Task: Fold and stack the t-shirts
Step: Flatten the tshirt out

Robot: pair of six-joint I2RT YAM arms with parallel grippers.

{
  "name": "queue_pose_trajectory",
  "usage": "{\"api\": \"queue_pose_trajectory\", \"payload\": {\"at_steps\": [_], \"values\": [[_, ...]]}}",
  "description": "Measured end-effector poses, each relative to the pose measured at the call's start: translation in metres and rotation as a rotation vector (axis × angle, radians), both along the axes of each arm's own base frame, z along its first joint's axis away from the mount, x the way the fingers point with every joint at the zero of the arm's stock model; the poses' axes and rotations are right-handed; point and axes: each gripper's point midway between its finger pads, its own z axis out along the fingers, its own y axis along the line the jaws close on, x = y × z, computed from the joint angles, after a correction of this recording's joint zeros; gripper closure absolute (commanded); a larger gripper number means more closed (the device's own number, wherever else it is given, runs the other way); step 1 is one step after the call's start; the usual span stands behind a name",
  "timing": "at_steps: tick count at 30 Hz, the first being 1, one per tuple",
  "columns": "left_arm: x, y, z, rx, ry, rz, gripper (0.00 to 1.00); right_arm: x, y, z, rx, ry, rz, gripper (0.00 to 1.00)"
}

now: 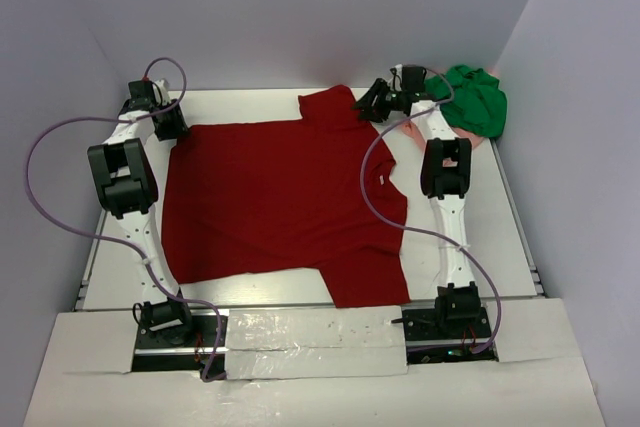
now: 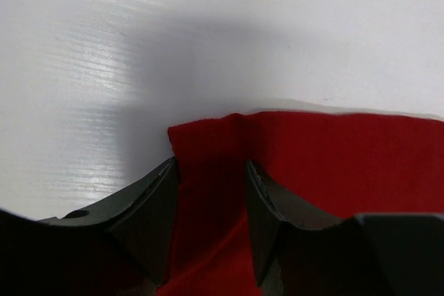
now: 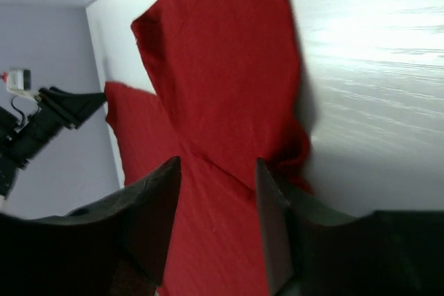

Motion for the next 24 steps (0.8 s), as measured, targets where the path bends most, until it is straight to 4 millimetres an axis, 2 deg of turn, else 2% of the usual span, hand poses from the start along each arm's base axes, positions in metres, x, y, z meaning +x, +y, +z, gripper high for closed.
{"api": "queue_pose_trajectory", "payload": {"at_steps": [2, 5, 7, 8, 9, 10, 11, 13, 18, 24], "values": [[-0.002, -0.001, 0.000, -0.003, 0.003, -0.002, 0.49, -0.004, 0.007, 0.000, -0.004, -0.009, 0.026, 0.60], [-0.005, -0.002, 0.000, -0.006, 0.008, -0.005, 0.50, -0.009, 0.018, -0.002, -0.016, -0.017, 0.061, 0.73], [-0.008, -0.003, -0.001, -0.008, 0.011, -0.006, 0.52, -0.013, 0.025, -0.004, -0.027, -0.021, 0.082, 0.86], [-0.009, -0.004, -0.001, -0.009, 0.014, -0.007, 0.53, -0.014, 0.027, -0.005, -0.033, -0.023, 0.091, 0.89], [-0.010, -0.004, -0.002, -0.010, 0.016, -0.007, 0.54, -0.016, 0.030, -0.007, -0.042, -0.027, 0.101, 0.82], [-0.011, -0.004, -0.002, -0.011, 0.016, -0.008, 0.54, -0.018, 0.033, -0.009, -0.051, -0.028, 0.110, 0.71], [-0.012, -0.004, -0.002, -0.011, 0.017, -0.008, 0.54, -0.019, 0.035, -0.010, -0.059, -0.029, 0.116, 0.52], [-0.012, -0.005, -0.002, -0.011, 0.017, -0.008, 0.54, -0.021, 0.037, -0.015, -0.094, -0.047, 0.133, 0.40], [-0.013, -0.005, -0.002, -0.011, 0.015, -0.008, 0.54, -0.016, 0.031, -0.006, -0.250, -0.147, 0.132, 0.36], [-0.013, -0.005, -0.003, -0.011, 0.012, -0.008, 0.54, -0.003, 0.013, 0.023, -0.424, -0.275, 0.085, 0.36]]}}
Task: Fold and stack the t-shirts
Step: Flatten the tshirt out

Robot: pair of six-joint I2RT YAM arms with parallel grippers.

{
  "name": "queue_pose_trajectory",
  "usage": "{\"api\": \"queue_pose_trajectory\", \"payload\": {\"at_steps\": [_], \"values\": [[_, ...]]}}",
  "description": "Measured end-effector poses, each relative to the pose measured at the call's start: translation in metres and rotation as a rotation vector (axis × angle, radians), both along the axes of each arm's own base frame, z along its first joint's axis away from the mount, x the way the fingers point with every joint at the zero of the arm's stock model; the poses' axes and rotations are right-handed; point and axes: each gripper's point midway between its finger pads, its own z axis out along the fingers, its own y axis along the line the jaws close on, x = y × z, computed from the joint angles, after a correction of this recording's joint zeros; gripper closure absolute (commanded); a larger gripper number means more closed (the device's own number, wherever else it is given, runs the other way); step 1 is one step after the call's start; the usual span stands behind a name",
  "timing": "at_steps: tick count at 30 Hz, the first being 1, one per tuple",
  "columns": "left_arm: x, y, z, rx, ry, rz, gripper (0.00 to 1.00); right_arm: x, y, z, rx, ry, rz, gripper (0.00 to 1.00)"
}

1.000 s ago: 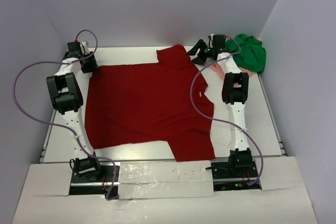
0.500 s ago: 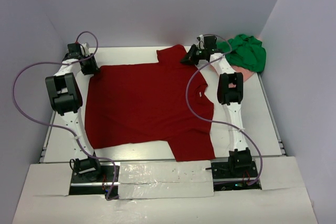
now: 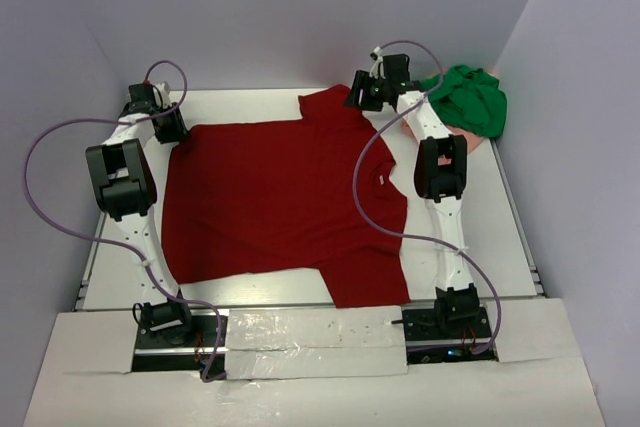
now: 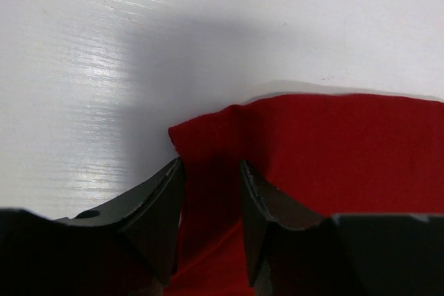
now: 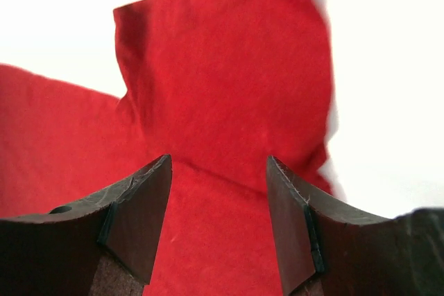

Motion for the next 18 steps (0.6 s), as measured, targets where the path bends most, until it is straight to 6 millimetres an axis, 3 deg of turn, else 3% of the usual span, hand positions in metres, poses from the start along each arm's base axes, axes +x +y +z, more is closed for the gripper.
{"api": "queue_pose_trajectory", "payload": {"at_steps": [10, 14, 18], "values": [[-0.002, -0.001, 0.000, 0.001, -0.011, -0.001, 0.55, 0.016, -0.021, 0.007, -0.112, -0.049, -0.097, 0.36], [-0.002, -0.001, 0.000, 0.000, -0.012, -0.001, 0.55, 0.023, -0.023, 0.017, -0.107, -0.064, -0.128, 0.36], [-0.002, -0.001, 0.000, 0.000, -0.011, -0.002, 0.55, 0.024, -0.024, 0.014, -0.082, -0.042, -0.152, 0.36]]}}
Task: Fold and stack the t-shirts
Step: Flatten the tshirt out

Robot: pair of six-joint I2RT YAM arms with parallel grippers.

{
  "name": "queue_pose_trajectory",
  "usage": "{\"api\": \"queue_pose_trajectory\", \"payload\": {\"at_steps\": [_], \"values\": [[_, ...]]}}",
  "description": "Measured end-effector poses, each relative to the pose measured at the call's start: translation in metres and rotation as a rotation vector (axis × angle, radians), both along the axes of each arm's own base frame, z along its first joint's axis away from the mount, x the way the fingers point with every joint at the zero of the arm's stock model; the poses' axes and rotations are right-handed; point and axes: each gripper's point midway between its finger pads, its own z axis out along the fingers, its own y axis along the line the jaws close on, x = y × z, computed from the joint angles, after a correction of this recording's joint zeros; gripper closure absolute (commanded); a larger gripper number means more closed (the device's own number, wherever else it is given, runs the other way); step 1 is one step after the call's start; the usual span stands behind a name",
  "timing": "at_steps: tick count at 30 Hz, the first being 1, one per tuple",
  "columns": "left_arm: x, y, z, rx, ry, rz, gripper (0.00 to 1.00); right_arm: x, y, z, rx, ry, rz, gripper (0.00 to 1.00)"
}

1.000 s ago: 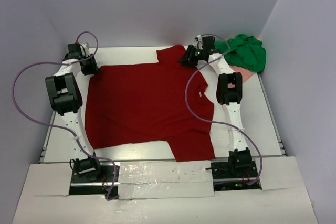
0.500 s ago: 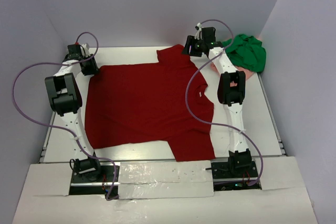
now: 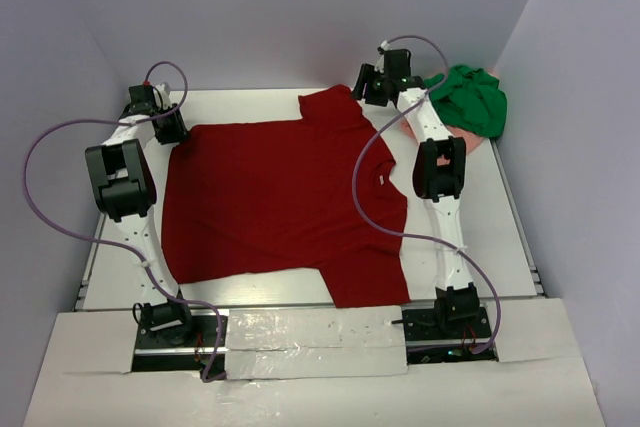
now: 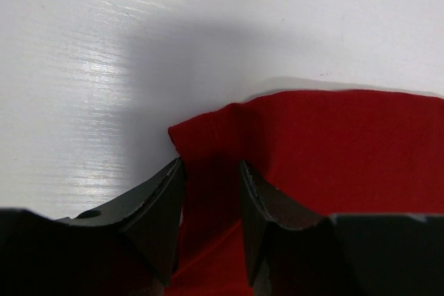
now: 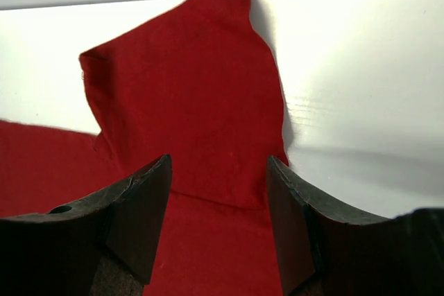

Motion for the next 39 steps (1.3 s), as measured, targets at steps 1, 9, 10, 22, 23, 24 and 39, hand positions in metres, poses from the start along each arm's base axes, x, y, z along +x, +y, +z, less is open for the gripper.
{"api": "queue_pose_trajectory", "payload": {"at_steps": [1, 9, 10, 22, 23, 24, 39], "values": [[0.000, 0.000, 0.000, 0.000, 0.000, 0.000, 0.55, -0.001, 0.000, -0.004, 0.008, 0.012, -0.006, 0.36], [0.000, -0.001, 0.000, -0.004, 0.000, -0.003, 0.55, 0.002, -0.021, -0.038, 0.156, 0.136, -0.105, 0.38], [0.000, -0.001, 0.000, -0.004, 0.000, -0.003, 0.55, 0.004, -0.028, -0.043, 0.176, 0.150, -0.124, 0.39], [0.000, -0.008, 0.000, -0.006, 0.001, -0.017, 0.55, 0.013, -0.059, -0.043, 0.322, 0.175, -0.181, 0.39], [0.000, -0.009, 0.000, -0.006, 0.001, -0.017, 0.55, 0.013, -0.054, -0.042, 0.337, 0.177, -0.166, 0.39], [0.000, -0.009, 0.000, -0.006, 0.001, -0.018, 0.55, 0.012, -0.051, -0.041, 0.348, 0.178, -0.155, 0.39], [-0.008, -0.014, 0.000, -0.018, 0.014, -0.026, 0.55, 0.001, -0.019, -0.044, 0.508, 0.269, -0.093, 0.42]]}}
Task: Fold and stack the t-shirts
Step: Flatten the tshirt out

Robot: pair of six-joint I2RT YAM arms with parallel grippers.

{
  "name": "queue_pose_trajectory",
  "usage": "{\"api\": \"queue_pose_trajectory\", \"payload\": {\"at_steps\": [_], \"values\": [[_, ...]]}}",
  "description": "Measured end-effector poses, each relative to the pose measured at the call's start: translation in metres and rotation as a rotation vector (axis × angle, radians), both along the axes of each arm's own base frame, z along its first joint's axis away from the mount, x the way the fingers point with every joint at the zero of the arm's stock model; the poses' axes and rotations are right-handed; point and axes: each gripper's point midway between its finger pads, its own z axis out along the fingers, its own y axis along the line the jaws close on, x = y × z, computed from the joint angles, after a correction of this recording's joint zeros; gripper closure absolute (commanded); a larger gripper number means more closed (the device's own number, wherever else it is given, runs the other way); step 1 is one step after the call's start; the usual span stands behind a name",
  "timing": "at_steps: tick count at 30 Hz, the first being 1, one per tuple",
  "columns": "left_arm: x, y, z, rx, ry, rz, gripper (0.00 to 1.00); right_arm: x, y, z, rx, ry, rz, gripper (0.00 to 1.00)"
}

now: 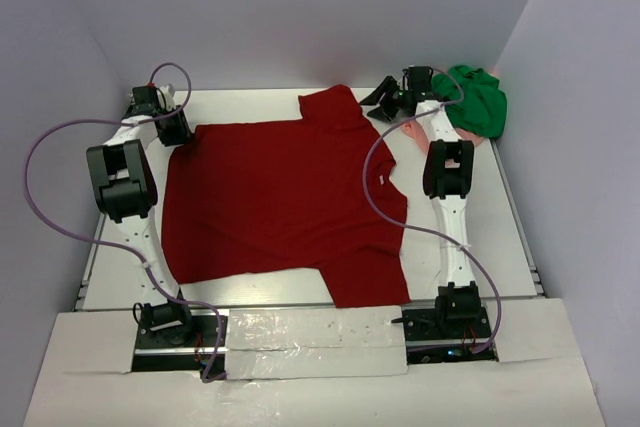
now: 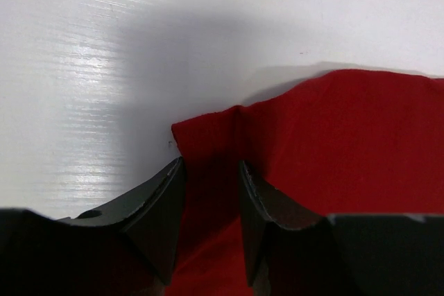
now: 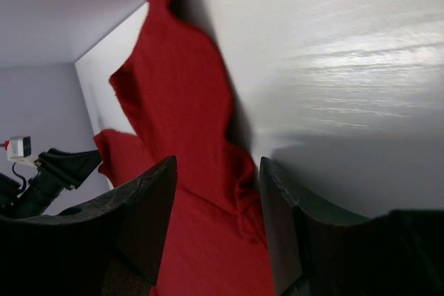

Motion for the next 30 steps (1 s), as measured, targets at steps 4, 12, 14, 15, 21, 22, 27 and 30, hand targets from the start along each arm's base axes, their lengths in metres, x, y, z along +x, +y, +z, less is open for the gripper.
{"api": "queue_pose_trajectory", "payload": {"at_steps": [4, 12, 14, 15, 21, 22, 27, 30], "values": [[-0.003, -0.002, 0.000, -0.001, 0.006, -0.003, 0.55, -0.001, -0.001, -0.008, -0.005, 0.022, -0.014, 0.43], [-0.005, -0.003, 0.000, -0.005, 0.009, -0.006, 0.55, 0.000, 0.002, -0.011, -0.035, 0.018, -0.018, 0.53], [-0.005, -0.003, 0.000, -0.005, 0.009, -0.006, 0.55, -0.001, 0.004, -0.013, -0.044, 0.019, -0.013, 0.54], [-0.005, -0.003, 0.000, -0.005, 0.010, -0.007, 0.55, -0.001, 0.006, -0.013, -0.054, 0.014, -0.010, 0.55], [-0.006, -0.004, -0.001, -0.006, 0.010, -0.007, 0.55, -0.006, 0.026, -0.015, -0.088, -0.005, 0.032, 0.60], [-0.006, -0.004, 0.000, -0.006, 0.010, -0.007, 0.55, -0.008, 0.032, -0.016, -0.092, -0.006, 0.045, 0.62], [-0.009, -0.005, -0.001, -0.009, 0.012, -0.009, 0.55, -0.024, 0.066, -0.022, -0.107, 0.013, 0.110, 0.88], [-0.012, -0.006, -0.001, -0.013, 0.017, -0.012, 0.56, -0.030, 0.079, -0.026, -0.115, 0.015, 0.138, 0.99]]}}
